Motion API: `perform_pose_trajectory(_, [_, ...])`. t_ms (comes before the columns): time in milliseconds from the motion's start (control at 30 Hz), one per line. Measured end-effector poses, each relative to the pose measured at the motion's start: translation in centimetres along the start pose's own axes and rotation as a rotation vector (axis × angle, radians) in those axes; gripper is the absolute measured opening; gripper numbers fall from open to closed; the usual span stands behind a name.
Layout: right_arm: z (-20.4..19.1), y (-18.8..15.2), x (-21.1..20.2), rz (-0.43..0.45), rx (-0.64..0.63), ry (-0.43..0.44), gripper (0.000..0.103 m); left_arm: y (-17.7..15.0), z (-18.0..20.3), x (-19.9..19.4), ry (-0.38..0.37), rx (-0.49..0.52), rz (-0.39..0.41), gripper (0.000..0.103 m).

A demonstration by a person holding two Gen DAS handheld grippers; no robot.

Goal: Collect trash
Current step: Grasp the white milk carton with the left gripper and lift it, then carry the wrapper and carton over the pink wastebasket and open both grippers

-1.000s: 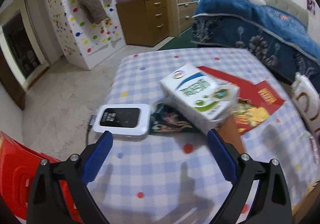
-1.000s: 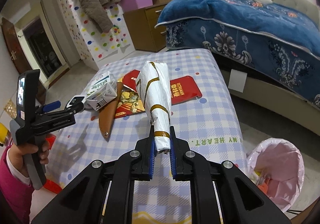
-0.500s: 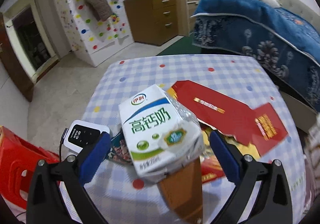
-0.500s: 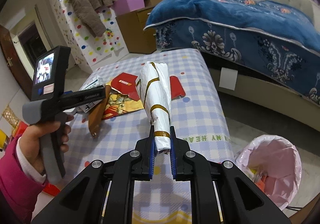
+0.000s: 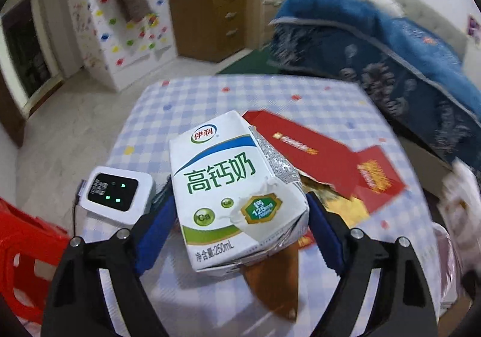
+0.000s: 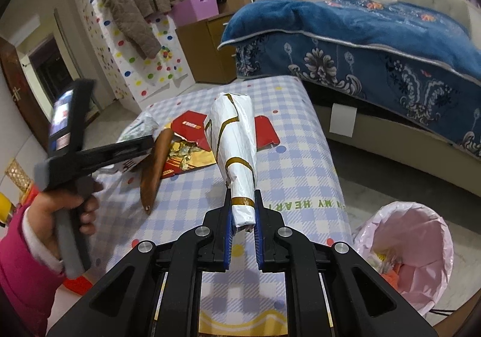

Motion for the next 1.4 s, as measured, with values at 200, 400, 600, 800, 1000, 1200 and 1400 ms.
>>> perform_pose_trajectory(200, [-0.7,-0.7,-1.1,0.01,-0.006,0.001,0.012,-4.4,1.0,-5.1,-0.124,0.073,0.084,0.082])
perform_pose_trajectory(400, [-0.6,-1.9,-1.8,0.003,0.006,-0.014,0.012,-8.5,3.1,-7.3,-0.186,0.155,0.121,0.082])
perform_pose_trajectory(600, [1.6,-3.7,-2.7,-0.005,0.056,-0.056,0.012,-11.0,7.7,-8.3,-0.236,0.285,0.142,0.082])
perform_pose_trajectory(800, [6.1,-6.0,-3.9,-0.011,0.143,-0.118,0.012,-12.5,14.0,-8.0,-0.286,0.425,0.122,0.082])
perform_pose_trajectory(1000, [12.5,-8.9,-5.7,-0.014,0.263,-0.196,0.012,-13.2,20.6,-7.6,-0.333,0.541,0.108,0.083])
perform_pose_trajectory(1200, [18.4,-12.1,-6.7,-0.022,0.39,-0.243,0.012,-13.9,27.0,-7.0,-0.364,0.653,0.102,0.083])
perform_pose_trajectory(1400, [21.9,-13.4,-7.0,-0.019,0.464,-0.262,0.012,-14.1,32.0,-6.6,-0.397,0.728,0.104,0.083])
Point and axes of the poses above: each gripper's, at about its wrist camera, not at the fingertips, and x roughly the way its jaws point, z to its right, y to its top, the point moved 9 cm from there along x, roughly the way its jaws point, and after that the axes turned 15 degrees about -z, right-handed, at the moved point
